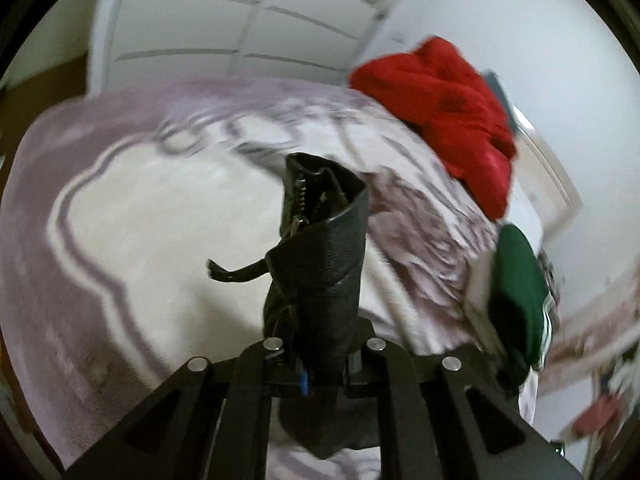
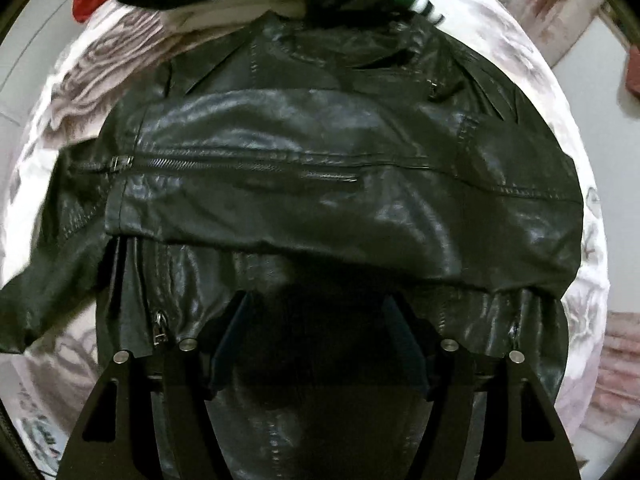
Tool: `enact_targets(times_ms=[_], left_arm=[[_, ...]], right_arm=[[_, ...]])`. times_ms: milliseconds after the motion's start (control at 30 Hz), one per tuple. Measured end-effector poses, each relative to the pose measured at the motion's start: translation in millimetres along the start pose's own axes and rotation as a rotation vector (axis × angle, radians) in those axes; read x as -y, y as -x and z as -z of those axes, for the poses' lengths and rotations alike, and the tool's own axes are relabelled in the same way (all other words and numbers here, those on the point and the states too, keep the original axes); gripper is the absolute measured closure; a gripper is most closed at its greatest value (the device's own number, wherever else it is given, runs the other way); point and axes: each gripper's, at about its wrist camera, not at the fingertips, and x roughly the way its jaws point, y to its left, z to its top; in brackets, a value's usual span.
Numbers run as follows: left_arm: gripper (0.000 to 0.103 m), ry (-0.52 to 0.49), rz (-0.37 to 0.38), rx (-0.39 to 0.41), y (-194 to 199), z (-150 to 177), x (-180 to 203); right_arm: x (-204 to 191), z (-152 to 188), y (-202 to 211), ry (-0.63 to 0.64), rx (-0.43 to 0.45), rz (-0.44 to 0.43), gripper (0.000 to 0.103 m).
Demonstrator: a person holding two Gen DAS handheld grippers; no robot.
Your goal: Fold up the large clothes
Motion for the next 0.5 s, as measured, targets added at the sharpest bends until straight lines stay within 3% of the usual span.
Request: enact_targets(times_ms=[133, 233, 400, 500], left_arm=[[0.096, -0.141, 0.09, -0.021, 0.8, 9.8, 92.8], [0.096, -0.231, 0.187, -0.081, -14.2, 37.4, 173.6], [0.096, -0.359, 0.397, -0.247, -56.0, 116.8, 310.5], [0.096, -0.464, 0.452, -0.355, -80.2, 175.0, 370.7]], right_arm=[[54.5, -3.6, 16.3, -0.1, 0.006, -0.05, 0.032], [110.3, -7.7, 27.4, -0.177, 0.006, -0.072, 0.032], [204.3, -4.4, 34.4, -0.299, 0.007, -0.05, 0.032], [251.5, 4.6, 29.4, -0.378, -0.003, -0.044, 0.032]])
